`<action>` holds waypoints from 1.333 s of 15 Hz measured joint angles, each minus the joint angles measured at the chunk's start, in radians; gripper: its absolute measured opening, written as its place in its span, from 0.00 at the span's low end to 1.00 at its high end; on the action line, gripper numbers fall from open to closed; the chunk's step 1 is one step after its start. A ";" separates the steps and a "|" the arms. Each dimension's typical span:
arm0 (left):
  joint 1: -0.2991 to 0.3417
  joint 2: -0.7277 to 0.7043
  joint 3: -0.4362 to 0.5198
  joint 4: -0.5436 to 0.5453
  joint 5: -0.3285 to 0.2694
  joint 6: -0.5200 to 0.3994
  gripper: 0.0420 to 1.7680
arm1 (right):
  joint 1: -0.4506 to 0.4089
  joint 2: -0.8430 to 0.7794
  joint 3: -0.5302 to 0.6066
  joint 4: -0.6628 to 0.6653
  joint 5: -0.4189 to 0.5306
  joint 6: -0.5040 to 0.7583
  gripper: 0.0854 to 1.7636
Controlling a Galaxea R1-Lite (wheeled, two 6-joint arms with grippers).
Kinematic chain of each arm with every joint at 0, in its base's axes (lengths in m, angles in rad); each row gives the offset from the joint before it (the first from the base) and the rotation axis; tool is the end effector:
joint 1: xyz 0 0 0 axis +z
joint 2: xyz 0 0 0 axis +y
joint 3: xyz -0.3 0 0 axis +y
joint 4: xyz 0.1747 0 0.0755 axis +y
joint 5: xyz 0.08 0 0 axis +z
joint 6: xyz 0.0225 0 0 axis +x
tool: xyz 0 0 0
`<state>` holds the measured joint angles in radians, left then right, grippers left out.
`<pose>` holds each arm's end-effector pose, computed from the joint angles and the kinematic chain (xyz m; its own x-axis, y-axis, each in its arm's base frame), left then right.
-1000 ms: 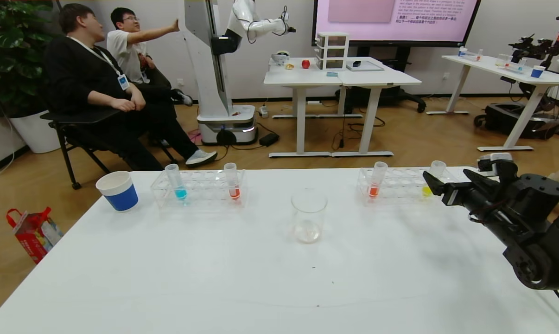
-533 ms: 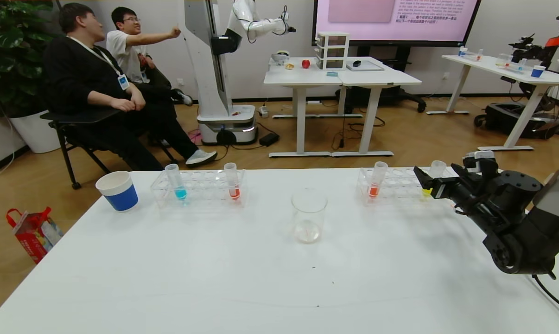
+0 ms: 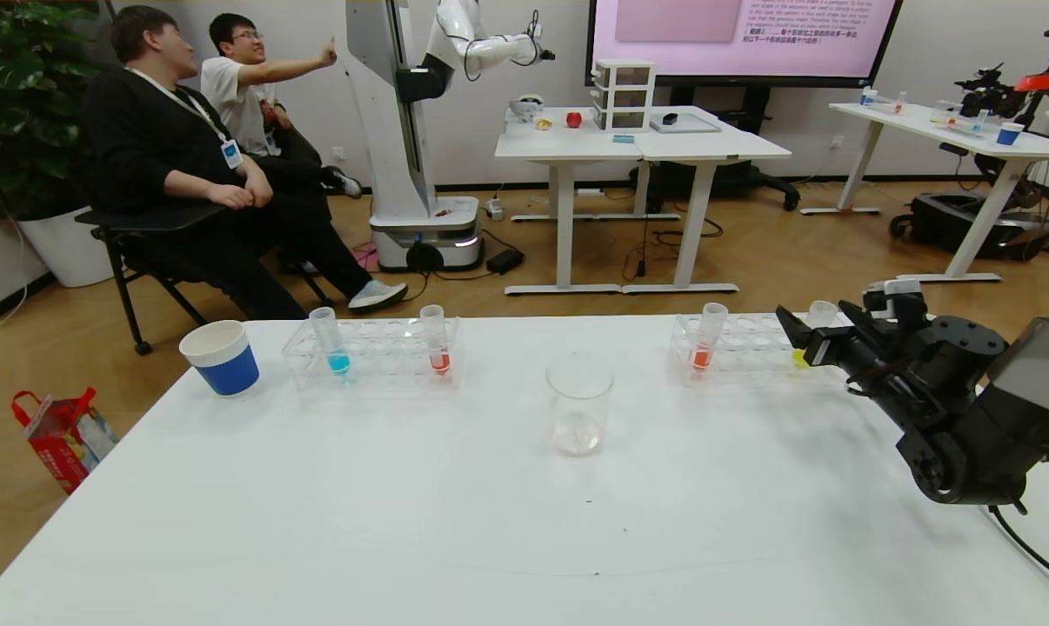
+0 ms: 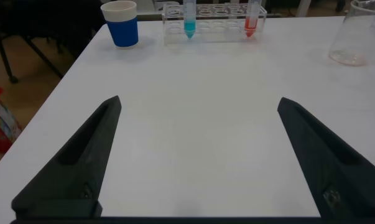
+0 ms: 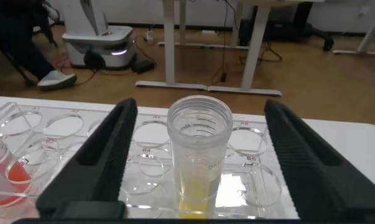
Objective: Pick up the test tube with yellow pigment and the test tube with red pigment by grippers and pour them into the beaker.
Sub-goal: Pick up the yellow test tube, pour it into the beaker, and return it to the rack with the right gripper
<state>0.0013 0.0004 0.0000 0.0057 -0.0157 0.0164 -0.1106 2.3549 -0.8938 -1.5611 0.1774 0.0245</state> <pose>-0.0228 -0.0004 0.0749 0.9999 -0.0144 -0.0061 0.0145 0.9998 0.0163 0.4056 -0.0410 0.0572 0.9929 0.0673 0.0983 -0.0683 0.9976 0.0068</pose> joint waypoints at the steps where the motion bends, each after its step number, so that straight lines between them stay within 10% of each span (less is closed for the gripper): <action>1: 0.000 0.000 0.000 0.000 0.000 0.000 0.99 | -0.001 0.000 0.003 0.000 0.000 0.000 0.51; 3: 0.000 0.000 0.000 0.000 0.000 0.000 0.99 | -0.003 -0.001 0.007 0.000 0.001 0.000 0.16; 5: 0.000 0.000 0.000 0.000 0.000 0.000 0.99 | -0.005 -0.004 0.014 0.000 0.001 0.000 0.31; 20: 0.000 0.000 0.000 0.000 0.000 0.000 0.99 | -0.007 -0.206 0.001 0.086 0.045 -0.011 0.24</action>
<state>0.0013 0.0004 0.0000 0.0062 -0.0157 0.0168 -0.1179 2.1494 -0.8923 -1.4749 0.2228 0.0134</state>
